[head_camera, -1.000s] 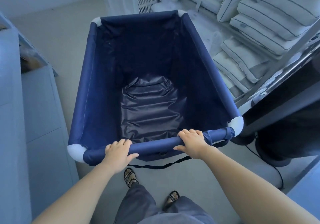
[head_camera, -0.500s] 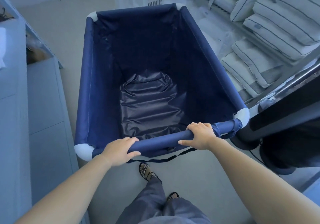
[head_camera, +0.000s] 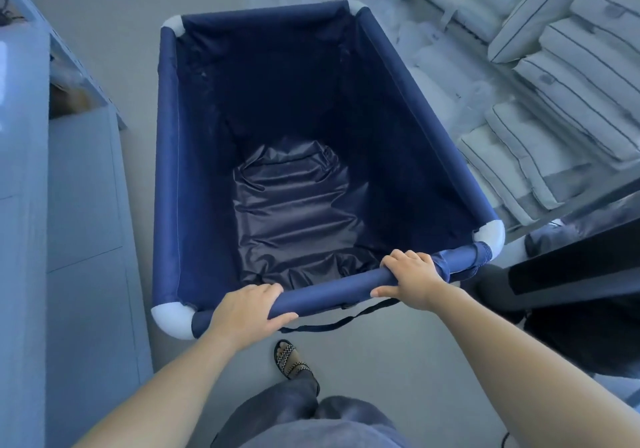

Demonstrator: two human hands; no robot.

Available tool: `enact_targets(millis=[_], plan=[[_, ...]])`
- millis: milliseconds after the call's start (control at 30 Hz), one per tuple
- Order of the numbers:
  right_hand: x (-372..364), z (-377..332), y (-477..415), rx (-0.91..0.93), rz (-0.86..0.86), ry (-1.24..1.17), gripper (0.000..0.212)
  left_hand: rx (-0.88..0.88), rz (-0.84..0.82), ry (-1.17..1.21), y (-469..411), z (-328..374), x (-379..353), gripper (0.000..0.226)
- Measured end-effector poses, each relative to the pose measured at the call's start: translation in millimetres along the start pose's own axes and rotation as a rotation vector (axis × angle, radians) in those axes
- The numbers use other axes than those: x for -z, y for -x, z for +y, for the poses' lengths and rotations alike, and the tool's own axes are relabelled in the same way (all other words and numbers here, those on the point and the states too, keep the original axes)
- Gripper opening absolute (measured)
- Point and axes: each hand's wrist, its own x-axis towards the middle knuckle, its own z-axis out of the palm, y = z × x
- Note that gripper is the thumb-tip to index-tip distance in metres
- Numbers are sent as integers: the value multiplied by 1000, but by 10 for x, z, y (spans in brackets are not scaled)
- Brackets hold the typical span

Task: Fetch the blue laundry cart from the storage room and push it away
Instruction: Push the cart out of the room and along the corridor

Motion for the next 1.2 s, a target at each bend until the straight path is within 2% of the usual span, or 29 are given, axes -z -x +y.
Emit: enact_targets(millis=[433, 633, 900, 1100, 1200], plan=[[475, -48, -805, -92, 104, 126, 69, 12, 69, -24, -746, -312, 302, 43], [715, 76, -1271, -32, 71, 61, 64, 67, 71, -2, -1054, -426, 444, 42], [1155, 202, -1961, 77, 48, 94, 66, 187, 40, 15, -1553, -570, 689, 40], [1647, 368, -2548, 232, -24, 139, 61, 217, -139, 26, -2056, -800, 1016, 40], [1851, 498, -2792, 276, 1, 196, 59, 246, -149, -11, -2310, -809, 1141, 39]])
